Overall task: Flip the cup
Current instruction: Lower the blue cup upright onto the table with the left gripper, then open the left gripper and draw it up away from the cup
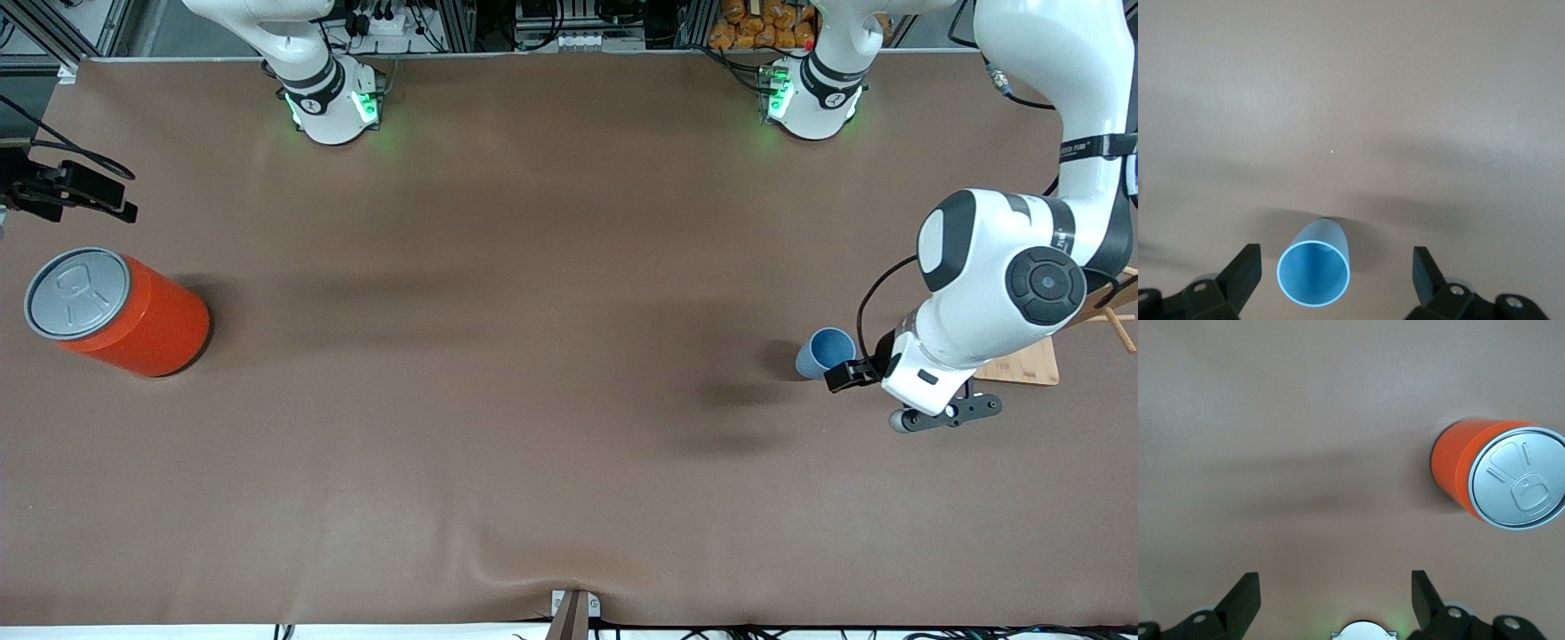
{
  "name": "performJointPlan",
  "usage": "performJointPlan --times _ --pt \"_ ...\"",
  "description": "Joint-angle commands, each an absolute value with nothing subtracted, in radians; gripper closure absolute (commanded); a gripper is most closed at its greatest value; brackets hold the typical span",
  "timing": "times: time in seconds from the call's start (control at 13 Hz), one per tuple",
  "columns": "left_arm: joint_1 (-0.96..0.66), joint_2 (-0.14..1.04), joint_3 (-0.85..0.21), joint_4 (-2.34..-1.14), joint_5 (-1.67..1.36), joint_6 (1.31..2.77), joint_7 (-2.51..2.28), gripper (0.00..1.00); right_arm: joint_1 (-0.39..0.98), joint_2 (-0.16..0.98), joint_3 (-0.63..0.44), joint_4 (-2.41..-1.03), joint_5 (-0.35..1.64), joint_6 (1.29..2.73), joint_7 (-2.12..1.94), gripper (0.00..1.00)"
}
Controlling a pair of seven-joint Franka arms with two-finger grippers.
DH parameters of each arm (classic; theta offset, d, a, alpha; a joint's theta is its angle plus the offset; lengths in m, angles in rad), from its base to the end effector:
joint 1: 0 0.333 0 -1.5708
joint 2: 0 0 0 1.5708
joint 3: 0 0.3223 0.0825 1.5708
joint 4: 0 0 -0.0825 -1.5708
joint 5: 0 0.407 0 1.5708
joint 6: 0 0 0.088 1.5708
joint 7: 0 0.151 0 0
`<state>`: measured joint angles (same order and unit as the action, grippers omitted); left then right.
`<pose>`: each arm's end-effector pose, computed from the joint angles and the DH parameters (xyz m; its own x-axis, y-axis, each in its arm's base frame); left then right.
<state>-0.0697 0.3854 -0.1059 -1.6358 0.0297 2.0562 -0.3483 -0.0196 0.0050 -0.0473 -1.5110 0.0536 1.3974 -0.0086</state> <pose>0.6840 -0.1124 0.3512 0.9854 0.1673 0.0306 0.1666 -0.9857 0.0249 0.5548 -0.0283 0.5994 0.9919 -0.0486 -0.1176 -0.0553 -0.9970 -0.0543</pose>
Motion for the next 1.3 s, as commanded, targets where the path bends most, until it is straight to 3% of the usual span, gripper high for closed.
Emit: performJointPlan --times 0.0,0.31,0.84,1.23 --pt "-0.043 0.356 -0.113 -1.599 0.041 2.005 -0.318 0.0 -0.018 -0.006 -0.048 -1.509 0.064 1.391 0.011 0.0" --pt "-0.032 0.273 -0.117 -1.588 0.034 1.896 -0.245 0.0 -0.02 -0.006 -0.049 -1.509 0.066 1.391 0.011 0.0" --pt "-0.054 -0.027 -0.081 -1.601 -0.008 1.565 -0.221 0.0 -0.023 -0.005 -0.049 -1.509 0.066 1.391 0.011 0.0" --pt "-0.057 -0.063 -0.02 -1.583 -0.012 1.543 -0.161 0.0 -0.023 -0.005 -0.049 -1.509 0.066 1.393 0.011 0.0"
